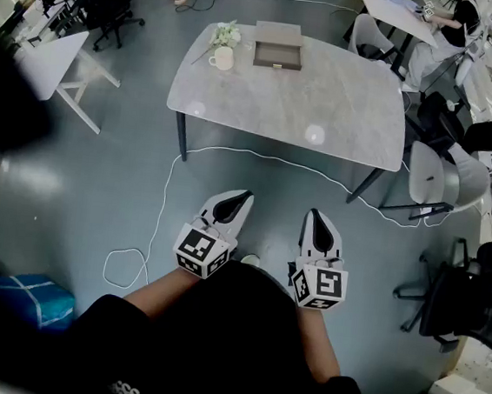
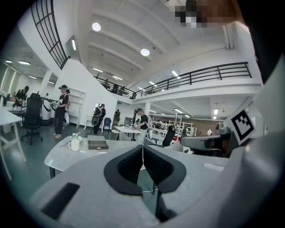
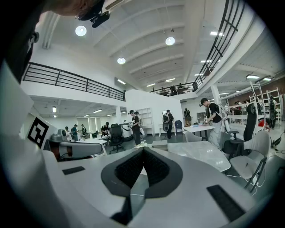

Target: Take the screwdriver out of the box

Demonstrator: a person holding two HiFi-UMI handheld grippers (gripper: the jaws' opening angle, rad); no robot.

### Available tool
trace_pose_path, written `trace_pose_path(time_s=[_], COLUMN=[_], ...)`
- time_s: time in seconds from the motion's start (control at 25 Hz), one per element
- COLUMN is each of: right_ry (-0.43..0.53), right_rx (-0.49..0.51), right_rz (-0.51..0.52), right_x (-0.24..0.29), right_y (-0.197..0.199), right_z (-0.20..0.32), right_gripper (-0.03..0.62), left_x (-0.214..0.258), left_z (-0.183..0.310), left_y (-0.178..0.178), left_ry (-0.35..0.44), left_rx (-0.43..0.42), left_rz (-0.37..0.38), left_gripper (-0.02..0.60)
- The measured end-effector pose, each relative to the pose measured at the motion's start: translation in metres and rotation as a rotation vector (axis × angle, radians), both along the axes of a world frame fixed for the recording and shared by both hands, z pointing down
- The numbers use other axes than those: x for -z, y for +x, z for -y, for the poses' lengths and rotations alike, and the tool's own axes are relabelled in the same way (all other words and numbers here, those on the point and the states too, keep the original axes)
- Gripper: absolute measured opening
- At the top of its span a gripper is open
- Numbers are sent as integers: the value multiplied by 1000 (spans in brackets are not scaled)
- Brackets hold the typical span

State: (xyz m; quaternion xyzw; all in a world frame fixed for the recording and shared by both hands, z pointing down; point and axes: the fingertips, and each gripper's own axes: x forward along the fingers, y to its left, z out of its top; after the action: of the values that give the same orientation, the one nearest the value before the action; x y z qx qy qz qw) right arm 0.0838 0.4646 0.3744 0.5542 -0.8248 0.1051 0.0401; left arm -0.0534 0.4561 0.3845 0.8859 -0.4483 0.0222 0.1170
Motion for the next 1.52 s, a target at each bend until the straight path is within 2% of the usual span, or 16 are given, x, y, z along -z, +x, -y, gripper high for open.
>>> trace_pose_path(time_s=[0.24,0.36,0.52,0.88,1.2,1.52], right_ry=[-13,-10,-31,-71,-116,-108], right_rx=[28,10,-14,-60,-66,-20], right_rz=[61,50,68,72,40,-7], right_x=[-11,-13,-20,-29,-40,-24], right_y=[17,25,38,53,41,-10], right_z=[-5,-4,8,56,148,275], right_gripper=[12,12,12,12,12,12], left_x=[-4,-6,-8,-25,-32,-29], left_z=[-2,2,17,77,171,284], left_y=[22,23,24,32,28,-12], left_ry=[2,0,-9,-47,-63,-80], left_rx=[-3,3,15,-26,-62,-97], left_rz=[14,26,30,23,-12,-25], left_gripper=[17,17,17,17,17,17])
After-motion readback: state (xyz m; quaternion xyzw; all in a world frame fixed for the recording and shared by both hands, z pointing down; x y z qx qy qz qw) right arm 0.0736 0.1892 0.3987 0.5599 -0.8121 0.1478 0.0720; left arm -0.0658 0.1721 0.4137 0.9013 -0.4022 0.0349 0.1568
